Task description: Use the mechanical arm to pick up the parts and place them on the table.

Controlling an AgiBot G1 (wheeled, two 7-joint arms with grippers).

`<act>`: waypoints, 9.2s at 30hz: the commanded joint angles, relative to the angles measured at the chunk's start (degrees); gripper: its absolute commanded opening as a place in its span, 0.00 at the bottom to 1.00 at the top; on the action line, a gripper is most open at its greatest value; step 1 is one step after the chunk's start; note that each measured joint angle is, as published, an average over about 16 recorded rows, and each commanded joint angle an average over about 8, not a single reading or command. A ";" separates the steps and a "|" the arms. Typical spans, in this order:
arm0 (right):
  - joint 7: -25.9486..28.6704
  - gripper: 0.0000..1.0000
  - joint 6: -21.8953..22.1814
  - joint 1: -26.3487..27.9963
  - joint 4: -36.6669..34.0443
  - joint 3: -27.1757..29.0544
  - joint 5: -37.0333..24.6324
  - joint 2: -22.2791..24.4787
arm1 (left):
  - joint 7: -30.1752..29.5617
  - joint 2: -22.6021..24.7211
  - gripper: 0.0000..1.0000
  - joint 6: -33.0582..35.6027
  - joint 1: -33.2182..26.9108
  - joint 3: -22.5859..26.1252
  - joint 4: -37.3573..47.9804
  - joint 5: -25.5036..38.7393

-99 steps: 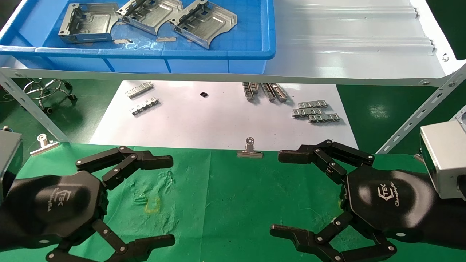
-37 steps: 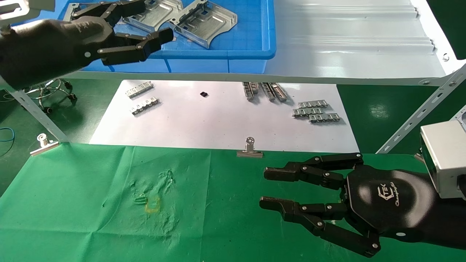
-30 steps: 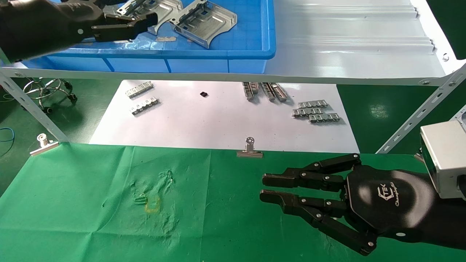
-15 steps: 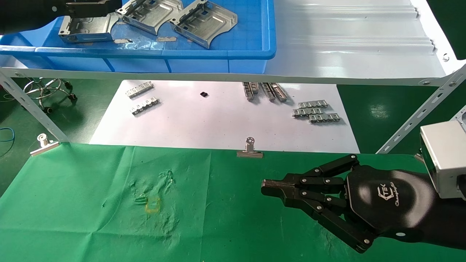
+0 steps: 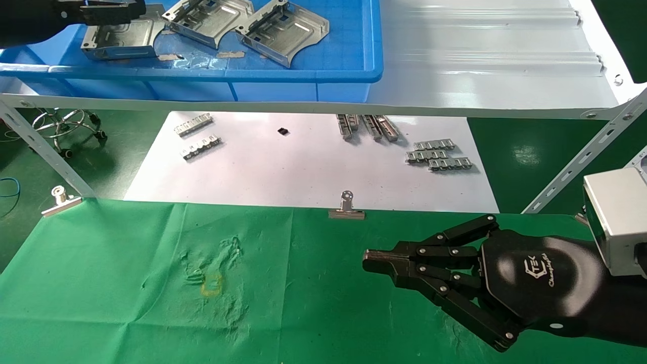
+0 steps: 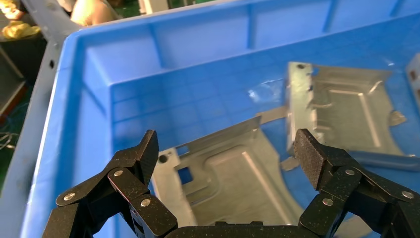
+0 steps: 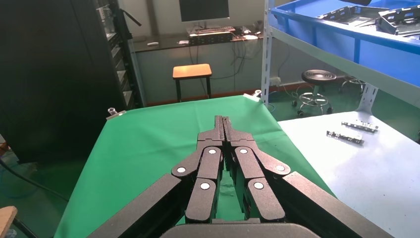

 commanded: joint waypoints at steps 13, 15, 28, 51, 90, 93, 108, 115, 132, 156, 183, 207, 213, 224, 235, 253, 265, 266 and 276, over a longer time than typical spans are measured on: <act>0.00 0.00 0.00 0.00 0.00 0.00 0.00 0.00 | -0.14 1.80 0.00 -4.00 -1.27 0.86 4.47 1.41; 0.00 0.00 0.00 0.00 0.00 0.00 0.00 0.00 | -0.16 2.13 0.00 -4.82 -1.27 0.96 4.93 1.57; 0.00 0.00 0.00 0.00 0.00 0.00 0.00 0.00 | 0.01 2.58 0.00 -5.48 -1.32 1.30 6.53 2.07; 0.00 0.00 0.00 0.00 0.00 -0.01 0.00 0.00 | 3.45 0.36 0.00 -3.34 -0.76 -1.69 2.32 -2.21; -0.01 0.00 0.00 0.00 0.00 -0.01 0.01 0.00 | 20.51 -14.30 0.00 44.13 16.26 0.08 -30.97 -19.77; -0.01 0.00 0.00 0.00 0.00 -0.01 0.01 0.00 | 24.13 -15.39 0.00 44.02 16.78 2.88 -30.72 -18.01; -0.01 0.00 0.00 0.00 0.00 -0.01 0.01 0.00 | 37.13 -16.62 0.00 44.19 21.30 15.85 -29.71 -16.37; -0.01 0.00 0.00 0.00 0.00 -0.01 0.01 0.00 | 41.43 -14.94 0.00 44.13 22.35 21.85 -26.67 -15.96; -0.01 0.00 0.01 0.00 0.00 -0.02 0.01 0.01 | 53.14 -7.97 0.19 42.64 20.81 26.95 -11.03 -17.14; -0.01 0.00 0.01 0.01 0.00 -0.02 0.01 0.01 | 62.73 -1.65 1.00 41.30 18.90 27.25 2.69 -17.07; -0.01 0.00 0.01 0.01 0.00 -0.02 0.01 0.01 | 70.09 1.06 1.00 38.18 17.86 27.03 5.36 -17.30; -0.01 0.00 0.01 0.01 0.00 -0.02 0.02 0.01 | 72.49 3.03 1.00 35.69 17.97 27.12 7.30 -17.11; -0.01 0.00 0.01 0.01 0.00 -0.03 0.02 0.01 | 72.40 2.96 1.00 37.05 18.01 27.23 7.22 -16.96; -0.01 0.00 0.01 0.01 0.00 -0.03 0.02 0.01 | 71.88 1.59 1.00 40.52 17.71 26.92 7.37 -17.42; -0.01 0.46 0.01 0.01 0.00 -0.03 0.02 0.01 | 56.89 -2.06 1.00 44.93 19.31 22.63 0.80 -25.37; -0.01 1.00 0.01 0.01 0.00 -0.03 0.02 0.01 | 37.45 -8.61 1.00 44.08 27.84 14.19 -18.67 -31.35; -0.02 1.00 0.01 0.01 0.00 -0.03 0.02 0.01 | 28.12 -12.48 1.00 42.72 34.45 6.92 -30.57 -32.75; -0.02 1.00 0.01 0.01 0.00 -0.03 0.02 0.01 | 27.33 -12.81 1.00 42.61 35.01 6.30 -31.58 -32.87; -0.02 1.00 0.01 0.01 0.00 -0.03 0.02 0.01 | 19.52 -16.05 1.00 41.47 40.54 0.23 -41.52 -34.04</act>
